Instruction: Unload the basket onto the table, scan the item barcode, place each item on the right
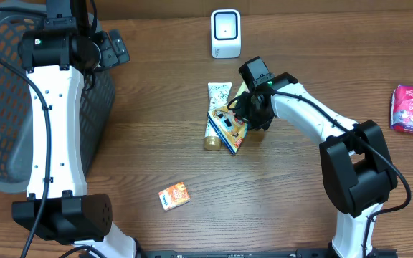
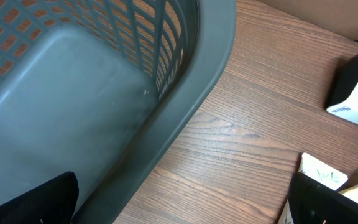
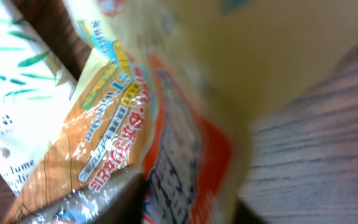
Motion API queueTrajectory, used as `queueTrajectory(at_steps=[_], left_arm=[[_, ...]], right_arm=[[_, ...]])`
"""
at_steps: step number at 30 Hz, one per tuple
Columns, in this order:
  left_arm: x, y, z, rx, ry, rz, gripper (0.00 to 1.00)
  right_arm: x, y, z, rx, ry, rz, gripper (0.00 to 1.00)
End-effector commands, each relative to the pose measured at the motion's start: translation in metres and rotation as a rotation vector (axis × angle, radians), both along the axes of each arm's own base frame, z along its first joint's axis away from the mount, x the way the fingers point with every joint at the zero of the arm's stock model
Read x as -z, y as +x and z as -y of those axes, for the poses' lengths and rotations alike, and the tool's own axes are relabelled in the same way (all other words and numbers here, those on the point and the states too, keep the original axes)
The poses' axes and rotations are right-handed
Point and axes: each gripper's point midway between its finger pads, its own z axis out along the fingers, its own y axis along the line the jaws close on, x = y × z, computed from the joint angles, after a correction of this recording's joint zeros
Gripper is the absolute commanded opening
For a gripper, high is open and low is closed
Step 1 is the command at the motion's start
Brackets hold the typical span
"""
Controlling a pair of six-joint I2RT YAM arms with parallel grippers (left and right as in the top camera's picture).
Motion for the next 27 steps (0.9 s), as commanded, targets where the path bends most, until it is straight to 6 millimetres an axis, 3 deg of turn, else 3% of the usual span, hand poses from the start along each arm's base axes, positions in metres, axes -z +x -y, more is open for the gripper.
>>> queueTrajectory(at_steps=[1, 5, 8, 12, 15, 20, 24, 27], left_arm=[[0.006, 0.000, 0.001, 0.004, -0.004, -0.020, 1.00], [0.006, 0.000, 0.001, 0.004, -0.005, -0.019, 1.00], [0.006, 0.000, 0.001, 0.004, -0.004, -0.019, 1.00], [0.006, 0.000, 0.001, 0.004, -0.004, -0.019, 1.00], [0.006, 0.000, 0.001, 0.004, -0.004, -0.019, 1.00], [0.006, 0.000, 0.001, 0.004, -0.004, -0.019, 1.00], [0.006, 0.000, 0.001, 0.004, -0.004, -0.019, 1.00], [0.006, 0.001, 0.001, 0.005, -0.005, -0.019, 1.00]], right_arm=[[0.004, 0.001, 0.005, 0.019, -0.025, -0.004, 0.05], [0.004, -0.013, 0.003, 0.004, -0.005, -0.067, 0.04], [-0.003, -0.035, -0.015, -0.086, 0.112, -0.156, 0.04], [-0.033, -0.079, -0.049, -0.201, 0.388, -0.339, 0.04], [-0.066, -0.105, -0.071, -0.275, 0.624, -0.451, 0.04], [-0.112, -0.119, -0.089, -0.289, 0.900, -0.561, 0.04], [-0.147, -0.119, -0.097, -0.289, 1.104, -0.615, 0.04], [-0.153, -0.115, -0.096, -0.266, 1.138, -0.634, 0.04]])
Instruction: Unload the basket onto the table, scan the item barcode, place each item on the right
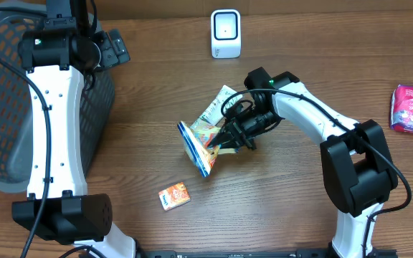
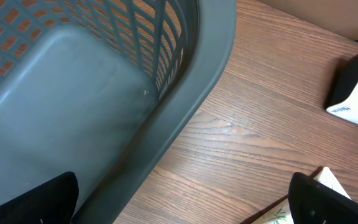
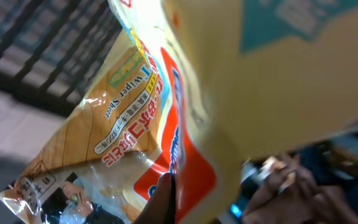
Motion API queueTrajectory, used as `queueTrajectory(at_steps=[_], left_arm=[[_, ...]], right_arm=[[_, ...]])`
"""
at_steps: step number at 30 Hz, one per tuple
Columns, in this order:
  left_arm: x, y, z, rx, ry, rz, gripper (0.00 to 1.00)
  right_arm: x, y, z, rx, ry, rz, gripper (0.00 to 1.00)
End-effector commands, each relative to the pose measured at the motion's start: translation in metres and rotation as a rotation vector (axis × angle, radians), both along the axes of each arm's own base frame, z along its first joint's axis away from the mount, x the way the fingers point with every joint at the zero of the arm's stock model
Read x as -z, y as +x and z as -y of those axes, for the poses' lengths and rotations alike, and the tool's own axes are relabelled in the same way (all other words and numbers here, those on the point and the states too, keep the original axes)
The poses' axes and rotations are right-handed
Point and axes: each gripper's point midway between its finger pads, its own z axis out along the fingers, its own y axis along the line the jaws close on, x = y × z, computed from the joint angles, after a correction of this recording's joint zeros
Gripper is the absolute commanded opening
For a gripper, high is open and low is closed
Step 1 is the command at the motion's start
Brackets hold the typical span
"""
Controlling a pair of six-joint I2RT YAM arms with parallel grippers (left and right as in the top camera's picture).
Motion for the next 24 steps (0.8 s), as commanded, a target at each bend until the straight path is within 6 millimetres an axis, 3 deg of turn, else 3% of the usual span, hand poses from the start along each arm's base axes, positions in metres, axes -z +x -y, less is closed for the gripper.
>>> queueTrajectory(at_steps=[1, 4, 7, 8, 11, 16, 20, 22, 24], left_arm=[[0.006, 0.000, 0.001, 0.005, -0.005, -0.020, 1.00], [0.006, 0.001, 0.001, 0.004, -0.005, -0.019, 1.00], [0.006, 0.000, 0.001, 0.004, -0.005, -0.020, 1.00], [0.006, 0.000, 0.001, 0.004, -0.005, -0.019, 1.00], [0.006, 0.000, 0.001, 0.004, -0.005, -0.019, 1.00], [0.006, 0.000, 0.001, 0.005, -0.005, -0.019, 1.00], [0.006, 0.000, 0.002, 0.005, -0.005, -0.020, 1.00], [0.006, 0.000, 0.002, 0.005, -0.005, -0.019, 1.00], [0.006, 0.000, 0.001, 0.005, -0.005, -0.019, 1.00]], right_arm=[[-0.033, 0.006, -0.004, 0.027, 0.179, -0.059, 0.04], [-0.024, 0.010, 0.000, 0.041, 0.121, -0.058, 0.04], [0.017, 0.022, 0.010, 0.048, -0.089, 0.076, 0.04], [0.035, 0.025, 0.018, 0.048, -0.199, 0.116, 0.04], [0.064, 0.029, 0.039, 0.037, -0.397, 0.185, 0.04], [0.100, 0.037, 0.082, 0.010, -0.711, 0.295, 0.05], [0.115, 0.049, 0.111, -0.043, -0.876, 0.423, 0.35], [0.119, 0.055, 0.122, -0.051, -0.942, 0.462, 0.41], [0.119, 0.064, 0.131, -0.083, -0.989, 0.535, 0.56]])
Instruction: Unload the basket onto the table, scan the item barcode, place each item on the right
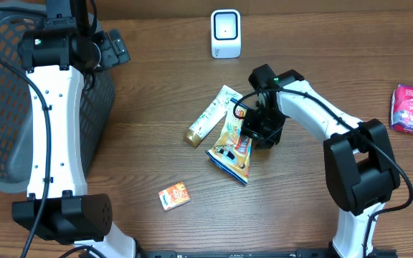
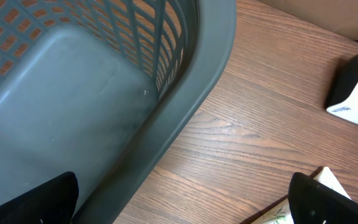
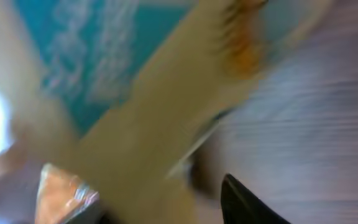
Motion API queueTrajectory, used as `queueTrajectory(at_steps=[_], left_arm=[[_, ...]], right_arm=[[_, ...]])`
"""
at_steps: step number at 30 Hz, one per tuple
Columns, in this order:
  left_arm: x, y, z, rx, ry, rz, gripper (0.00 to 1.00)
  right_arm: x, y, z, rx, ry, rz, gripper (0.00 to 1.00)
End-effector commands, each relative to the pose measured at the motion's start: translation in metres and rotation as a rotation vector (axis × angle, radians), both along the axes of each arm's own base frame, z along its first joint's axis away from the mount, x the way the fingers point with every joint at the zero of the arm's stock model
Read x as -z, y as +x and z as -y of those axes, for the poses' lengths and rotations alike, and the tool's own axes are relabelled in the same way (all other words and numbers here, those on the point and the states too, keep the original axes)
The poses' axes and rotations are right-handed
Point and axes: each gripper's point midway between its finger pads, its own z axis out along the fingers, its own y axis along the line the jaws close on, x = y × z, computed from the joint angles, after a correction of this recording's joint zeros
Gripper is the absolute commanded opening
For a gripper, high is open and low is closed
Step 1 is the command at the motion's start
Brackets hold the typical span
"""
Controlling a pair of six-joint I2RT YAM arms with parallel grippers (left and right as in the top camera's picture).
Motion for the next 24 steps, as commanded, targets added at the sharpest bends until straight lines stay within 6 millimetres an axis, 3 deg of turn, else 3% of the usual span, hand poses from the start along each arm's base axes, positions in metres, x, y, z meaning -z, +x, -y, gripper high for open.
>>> queueTrajectory(at_steps=[1, 5, 9, 12, 16, 20, 24], left_arm=[[0.006, 0.000, 0.001, 0.005, -0.005, -0.020, 1.00], [0.006, 0.000, 0.002, 0.005, -0.005, -0.020, 1.00], [0.006, 0.000, 0.001, 0.005, -0.005, -0.020, 1.00], [0.006, 0.000, 0.001, 0.005, -0.005, -0.020, 1.00], [0.006, 0.000, 0.002, 0.005, -0.005, -0.020, 1.00], [0.006, 0.000, 0.002, 0.005, -0.005, -0.020, 1.00], [0.006, 0.000, 0.002, 0.005, -0.005, -0.020, 1.00]], right_arm=[[0.003, 0.021, 0.026, -0.084, -0.154, 0.124, 0.60], [-0.023, 0.036, 0.033, -0.161, -0.211, 0.185, 0.79], [-0.067, 0.050, 0.042, -0.190, -0.324, 0.252, 0.80], [-0.106, 0.055, 0.034, -0.225, -0.352, 0.317, 0.80], [-0.141, 0.036, 0.011, -0.333, -0.343, 0.342, 0.79], [-0.148, 0.014, -0.007, -0.508, -0.486, 0.406, 0.75], [-0.153, -0.011, -0.042, -0.647, -0.590, 0.512, 0.76]])
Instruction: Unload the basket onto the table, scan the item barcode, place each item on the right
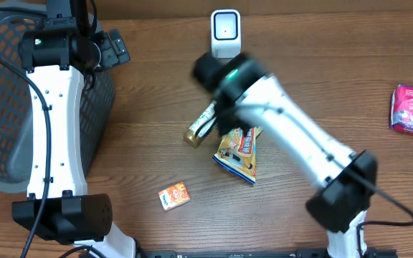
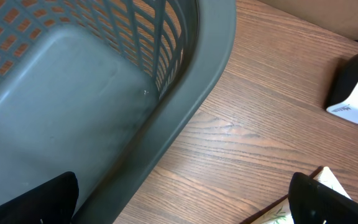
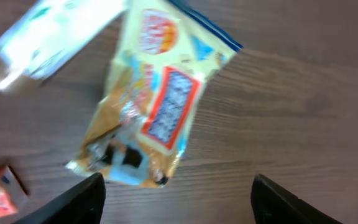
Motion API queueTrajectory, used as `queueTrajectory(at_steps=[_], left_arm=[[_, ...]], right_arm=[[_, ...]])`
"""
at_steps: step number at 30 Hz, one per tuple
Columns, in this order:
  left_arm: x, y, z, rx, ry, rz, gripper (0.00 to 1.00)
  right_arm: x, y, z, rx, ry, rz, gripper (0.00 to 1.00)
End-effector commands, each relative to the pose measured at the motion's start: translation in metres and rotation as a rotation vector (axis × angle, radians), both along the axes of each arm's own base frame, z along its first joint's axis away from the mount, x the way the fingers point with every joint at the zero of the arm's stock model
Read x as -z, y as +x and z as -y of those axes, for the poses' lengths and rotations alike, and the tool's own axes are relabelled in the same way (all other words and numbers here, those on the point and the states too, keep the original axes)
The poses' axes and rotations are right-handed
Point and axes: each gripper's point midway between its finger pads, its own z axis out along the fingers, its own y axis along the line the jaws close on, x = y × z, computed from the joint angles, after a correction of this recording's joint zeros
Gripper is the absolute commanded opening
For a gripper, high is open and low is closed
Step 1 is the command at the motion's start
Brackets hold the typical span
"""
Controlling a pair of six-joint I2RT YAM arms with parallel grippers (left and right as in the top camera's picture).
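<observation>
The item, a yellow and orange packet (image 1: 239, 154) with a blue end, lies flat on the wooden table; the right wrist view shows its printed face (image 3: 157, 115). My right gripper (image 3: 178, 182) hangs open above it with nothing between its fingers; in the overhead view that arm is a blur over the middle of the table. The white barcode scanner (image 1: 225, 33) stands at the far edge, also seen as the scanner (image 2: 356, 87). My left gripper (image 2: 184, 182) is open and holds nothing, beside the basket rim.
A white tube (image 1: 201, 123) lies just left of the packet. A small orange box (image 1: 174, 195) sits nearer the front. A grey mesh basket fills the left side. A pink packet rests at the right edge.
My right gripper was down at the packet's upper end; now it is open and higher, with the packet lying free on the table. The arm has moved left. The left arm has not moved.
First my right gripper was at the packet, which lay across the tube. Then the packet was held tilted up to the left and the tube had turned. Then the packet was down right of the tube. Now it lies let go.
</observation>
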Motion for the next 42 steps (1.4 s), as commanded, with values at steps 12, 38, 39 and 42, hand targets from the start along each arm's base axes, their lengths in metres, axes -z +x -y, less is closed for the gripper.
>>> queueTrajectory(at_steps=[12, 38, 39, 42], left_arm=[[0.006, 0.001, 0.001, 0.004, -0.005, -0.019, 1.00], [0.006, 0.001, 0.001, 0.004, -0.004, -0.019, 1.00], [0.006, 0.001, 0.001, 0.004, -0.005, -0.019, 1.00], [0.006, 0.001, 0.001, 0.004, -0.005, -0.019, 1.00]], right_arm=[[0.017, -0.076, -0.023, -0.352, -0.323, 0.079, 1.00], [0.122, -0.074, -0.040, -0.595, -0.292, 0.138, 0.98], [0.125, -0.071, -0.038, -0.590, -0.286, 0.139, 0.95], [0.133, -0.064, -0.024, -0.554, -0.298, 0.126, 0.93]])
